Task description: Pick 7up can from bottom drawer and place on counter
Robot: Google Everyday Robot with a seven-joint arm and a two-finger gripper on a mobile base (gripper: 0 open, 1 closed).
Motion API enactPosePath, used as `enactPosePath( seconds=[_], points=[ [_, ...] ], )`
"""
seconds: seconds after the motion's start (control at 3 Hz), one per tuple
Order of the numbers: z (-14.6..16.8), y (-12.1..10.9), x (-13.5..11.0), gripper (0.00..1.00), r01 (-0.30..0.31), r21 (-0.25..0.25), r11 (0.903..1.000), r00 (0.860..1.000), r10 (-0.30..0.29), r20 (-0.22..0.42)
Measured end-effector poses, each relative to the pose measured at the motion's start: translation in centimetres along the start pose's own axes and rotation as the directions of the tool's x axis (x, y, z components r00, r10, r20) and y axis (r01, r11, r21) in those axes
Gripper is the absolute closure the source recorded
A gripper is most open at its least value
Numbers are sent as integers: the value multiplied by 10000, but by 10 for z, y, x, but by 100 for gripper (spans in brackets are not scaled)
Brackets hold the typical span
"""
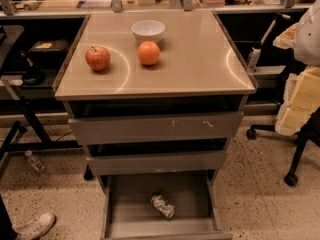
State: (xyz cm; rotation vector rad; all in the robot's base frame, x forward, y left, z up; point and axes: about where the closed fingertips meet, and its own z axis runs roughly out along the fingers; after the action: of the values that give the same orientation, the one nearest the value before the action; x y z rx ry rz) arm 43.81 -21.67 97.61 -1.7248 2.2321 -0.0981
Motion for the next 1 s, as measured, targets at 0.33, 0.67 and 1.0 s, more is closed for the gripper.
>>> enactPosePath(
  seconds=[0.33,0.67,1.0],
  points=[
    [0,0,0,0,0,0,10000,10000,0,0],
    [9,5,-1,0,-111,-51,9999,9999,112,6],
    [36,22,-14,0,-441,67,9990,9990,441,51]
  ],
)
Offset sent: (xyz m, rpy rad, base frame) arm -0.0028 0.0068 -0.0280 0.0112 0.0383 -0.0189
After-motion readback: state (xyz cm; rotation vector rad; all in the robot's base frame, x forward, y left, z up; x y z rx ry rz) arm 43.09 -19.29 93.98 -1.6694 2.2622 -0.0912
